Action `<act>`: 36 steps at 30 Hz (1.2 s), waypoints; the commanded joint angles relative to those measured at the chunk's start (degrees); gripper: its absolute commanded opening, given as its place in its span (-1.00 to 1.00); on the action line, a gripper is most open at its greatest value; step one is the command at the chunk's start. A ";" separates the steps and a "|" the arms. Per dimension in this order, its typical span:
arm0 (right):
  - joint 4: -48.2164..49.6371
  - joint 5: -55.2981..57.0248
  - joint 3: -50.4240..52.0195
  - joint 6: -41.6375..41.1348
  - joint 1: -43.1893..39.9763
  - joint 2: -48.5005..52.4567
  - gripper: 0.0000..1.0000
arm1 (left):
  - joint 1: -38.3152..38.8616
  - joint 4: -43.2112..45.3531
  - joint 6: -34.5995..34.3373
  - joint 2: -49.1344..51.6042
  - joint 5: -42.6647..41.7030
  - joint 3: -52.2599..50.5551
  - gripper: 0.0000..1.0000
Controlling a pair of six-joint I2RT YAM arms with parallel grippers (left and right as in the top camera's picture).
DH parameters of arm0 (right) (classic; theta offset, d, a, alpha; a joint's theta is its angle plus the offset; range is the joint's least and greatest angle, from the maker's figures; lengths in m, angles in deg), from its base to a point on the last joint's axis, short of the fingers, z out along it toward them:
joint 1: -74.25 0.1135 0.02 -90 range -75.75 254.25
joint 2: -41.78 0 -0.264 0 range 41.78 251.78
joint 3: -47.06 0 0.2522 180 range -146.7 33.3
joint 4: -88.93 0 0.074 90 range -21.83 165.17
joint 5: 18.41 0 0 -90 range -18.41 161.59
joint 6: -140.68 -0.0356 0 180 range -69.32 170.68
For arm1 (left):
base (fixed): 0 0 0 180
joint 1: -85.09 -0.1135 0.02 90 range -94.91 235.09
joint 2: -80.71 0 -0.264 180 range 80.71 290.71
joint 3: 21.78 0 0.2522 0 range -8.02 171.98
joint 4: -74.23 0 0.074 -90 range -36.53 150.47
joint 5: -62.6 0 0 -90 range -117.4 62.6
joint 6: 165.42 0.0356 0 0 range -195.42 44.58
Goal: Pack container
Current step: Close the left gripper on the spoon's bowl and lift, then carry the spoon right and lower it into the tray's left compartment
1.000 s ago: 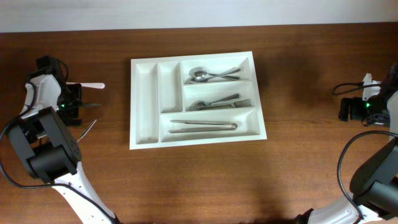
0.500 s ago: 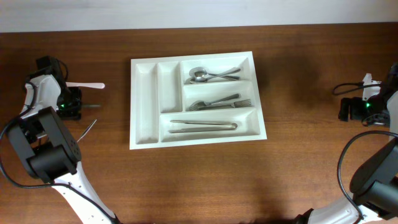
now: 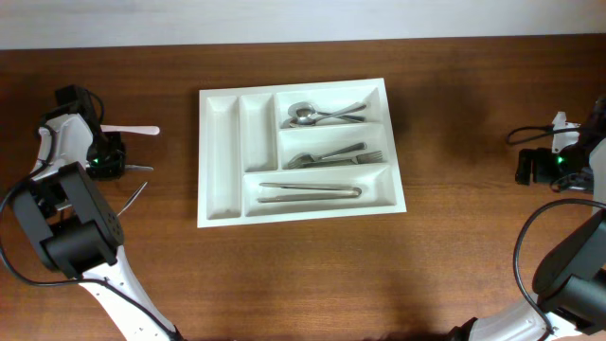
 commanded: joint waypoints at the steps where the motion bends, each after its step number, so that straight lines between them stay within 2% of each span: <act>1: 0.17 0.48 -0.04 -0.42 -0.04 -0.63 0.97 | -0.35 0.24 0.13 1.49 -0.92 0.26 -0.63; 12: 0.17 0.48 -0.04 -0.42 -0.04 -0.63 0.98 | -0.35 0.24 0.24 1.49 -1.38 0.37 -0.82; 16: 0.17 0.48 -0.04 -0.42 -0.04 -0.63 0.98 | -0.35 0.24 2.58 1.49 -1.75 1.92 -0.95; 24: 0.17 0.48 -0.04 -0.42 -0.04 -0.63 0.98 | -0.17 -3.32 6.34 1.42 -2.10 10.80 -0.96; 30: 0.17 0.48 -0.04 -0.42 -0.04 -0.63 0.98 | 1.75 -6.54 18.45 0.70 -5.14 20.46 -0.96; 31: 0.17 0.48 -0.04 -0.42 -0.04 -0.63 0.98 | 3.08 -8.37 24.33 0.59 -6.10 23.28 -0.96; 36: 0.17 0.48 -0.04 -0.42 -0.04 -0.63 0.98 | 8.39 -13.70 42.12 0.59 -9.33 27.02 -0.96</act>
